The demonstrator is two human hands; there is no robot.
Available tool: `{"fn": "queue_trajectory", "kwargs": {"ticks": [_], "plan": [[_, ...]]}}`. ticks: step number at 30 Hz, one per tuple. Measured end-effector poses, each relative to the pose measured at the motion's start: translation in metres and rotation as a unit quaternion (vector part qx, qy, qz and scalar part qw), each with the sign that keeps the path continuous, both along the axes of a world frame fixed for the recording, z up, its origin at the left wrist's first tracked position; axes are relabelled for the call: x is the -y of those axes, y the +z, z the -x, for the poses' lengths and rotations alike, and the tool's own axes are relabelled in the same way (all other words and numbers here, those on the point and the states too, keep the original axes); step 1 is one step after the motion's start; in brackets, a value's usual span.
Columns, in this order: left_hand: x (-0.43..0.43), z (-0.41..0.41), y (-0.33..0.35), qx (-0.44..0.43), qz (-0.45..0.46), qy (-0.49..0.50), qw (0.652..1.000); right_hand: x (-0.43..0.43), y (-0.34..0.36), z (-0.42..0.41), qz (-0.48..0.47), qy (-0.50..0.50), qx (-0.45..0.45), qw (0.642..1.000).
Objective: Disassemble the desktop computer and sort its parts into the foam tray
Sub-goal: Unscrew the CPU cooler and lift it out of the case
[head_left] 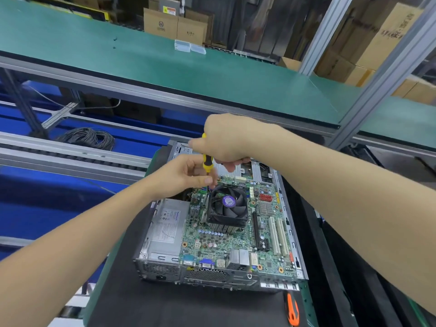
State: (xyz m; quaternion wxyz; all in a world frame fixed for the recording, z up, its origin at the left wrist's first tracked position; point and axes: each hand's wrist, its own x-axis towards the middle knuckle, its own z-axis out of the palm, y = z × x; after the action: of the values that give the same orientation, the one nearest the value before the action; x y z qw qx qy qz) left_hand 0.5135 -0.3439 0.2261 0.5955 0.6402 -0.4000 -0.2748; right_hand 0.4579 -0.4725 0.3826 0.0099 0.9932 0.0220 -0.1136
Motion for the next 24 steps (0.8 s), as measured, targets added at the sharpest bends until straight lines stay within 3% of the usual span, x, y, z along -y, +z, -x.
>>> {"fn": "queue_trajectory", "kwargs": {"ticks": [2,4,8,18,22,24], "plan": [[-0.004,-0.007,0.009,0.008,-0.017,-0.071,0.997,0.002,0.000,-0.006,-0.008,-0.017,0.000,1.000],[-0.002,-0.009,0.015,0.033,-0.033,-0.078,0.996,0.003,0.003,-0.008,0.003,-0.017,-0.047,0.999],[0.006,-0.002,0.015,0.085,-0.037,-0.004,0.996,0.006,0.010,-0.009,0.042,0.060,-0.078,0.994],[0.018,0.018,-0.002,0.008,0.035,0.188,0.981,0.015,0.018,-0.004,0.113,0.304,-0.037,0.945],[0.020,0.017,0.004,0.010,0.026,0.178,0.984,0.019,0.023,0.000,0.028,0.200,-0.054,0.978],[0.020,0.018,0.007,0.023,0.026,0.160,0.987,0.020,0.016,0.000,0.043,0.116,-0.022,0.992]]}}
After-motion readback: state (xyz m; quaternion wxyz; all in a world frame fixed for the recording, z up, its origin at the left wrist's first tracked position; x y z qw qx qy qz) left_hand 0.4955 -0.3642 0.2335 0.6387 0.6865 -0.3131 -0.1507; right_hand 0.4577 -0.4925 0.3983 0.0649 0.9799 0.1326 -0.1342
